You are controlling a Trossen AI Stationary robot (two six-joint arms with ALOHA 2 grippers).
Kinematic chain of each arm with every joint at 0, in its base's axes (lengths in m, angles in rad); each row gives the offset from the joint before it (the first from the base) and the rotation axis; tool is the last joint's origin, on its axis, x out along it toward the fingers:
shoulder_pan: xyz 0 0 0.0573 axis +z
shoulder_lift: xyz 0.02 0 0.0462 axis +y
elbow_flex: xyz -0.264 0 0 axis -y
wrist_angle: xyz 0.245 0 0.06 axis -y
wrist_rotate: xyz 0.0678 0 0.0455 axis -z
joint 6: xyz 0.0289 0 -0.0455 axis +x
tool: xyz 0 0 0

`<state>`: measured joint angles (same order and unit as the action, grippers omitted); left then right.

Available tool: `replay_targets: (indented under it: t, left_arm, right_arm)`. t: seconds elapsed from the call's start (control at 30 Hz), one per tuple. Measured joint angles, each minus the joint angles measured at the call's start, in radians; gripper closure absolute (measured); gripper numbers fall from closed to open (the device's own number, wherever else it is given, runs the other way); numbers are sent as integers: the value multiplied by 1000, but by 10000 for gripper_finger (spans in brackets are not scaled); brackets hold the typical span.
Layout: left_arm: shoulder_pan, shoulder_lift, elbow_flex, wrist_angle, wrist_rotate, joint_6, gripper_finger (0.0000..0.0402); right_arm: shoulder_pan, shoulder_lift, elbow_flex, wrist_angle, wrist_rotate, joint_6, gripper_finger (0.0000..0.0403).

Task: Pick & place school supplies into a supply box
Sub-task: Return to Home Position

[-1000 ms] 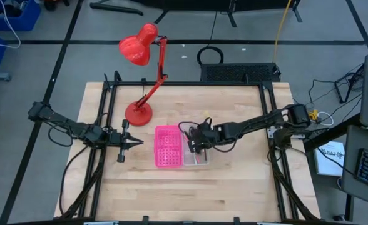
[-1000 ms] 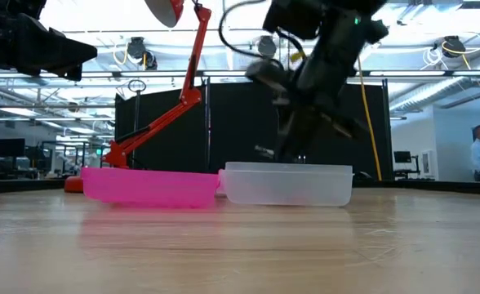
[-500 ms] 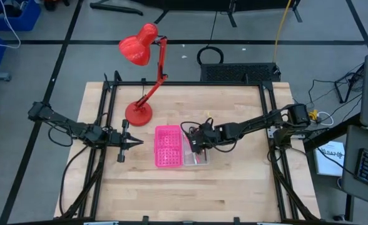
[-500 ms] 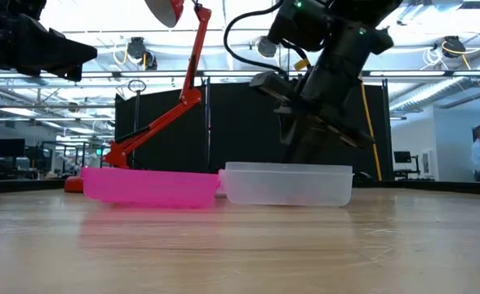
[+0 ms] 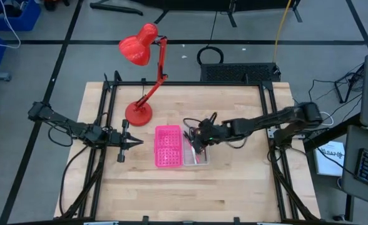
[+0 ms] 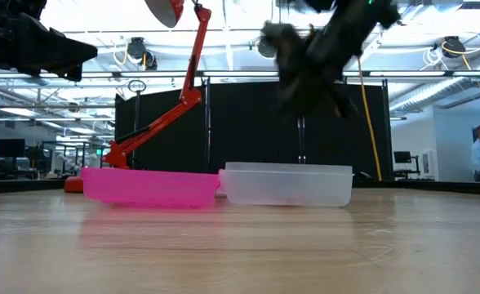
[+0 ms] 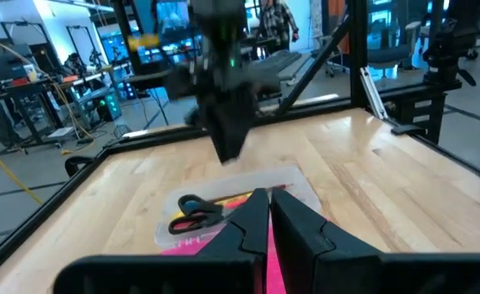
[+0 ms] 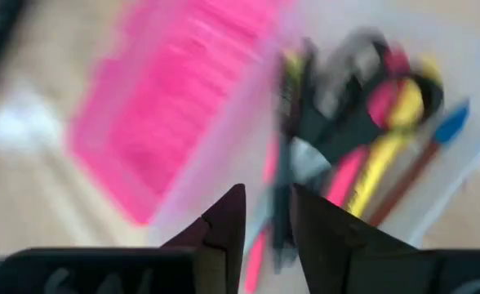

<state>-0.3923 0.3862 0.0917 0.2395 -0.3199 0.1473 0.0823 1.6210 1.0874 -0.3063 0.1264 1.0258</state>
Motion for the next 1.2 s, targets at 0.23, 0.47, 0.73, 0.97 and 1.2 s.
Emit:
replay_targets:
  t: [0.23, 0.47, 0.73, 0.97, 1.2]
  left_arm:
    - [0, -1, 0, 112, -4, -26, 376]
    - [0, -2, 0, 131, -76, 3, 378]
    - [0, 0, 0, 189, -221, 110, 398]
    - [0, 0, 2, 192, -248, 211, 398]
    - [0, -4, 3, 178, -357, 271, 399]
  right_arm:
    - [82, -271, 0, -12, 82, -479, 338]
    - [228, -494, -8, -15, 269, -829, 382]
    - [327, -773, -228, 101, 321, -1067, 402]
    - [298, -1123, -506, 233, 286, -1014, 402]
    - [305, -1292, -738, 351, 293, -1043, 403]
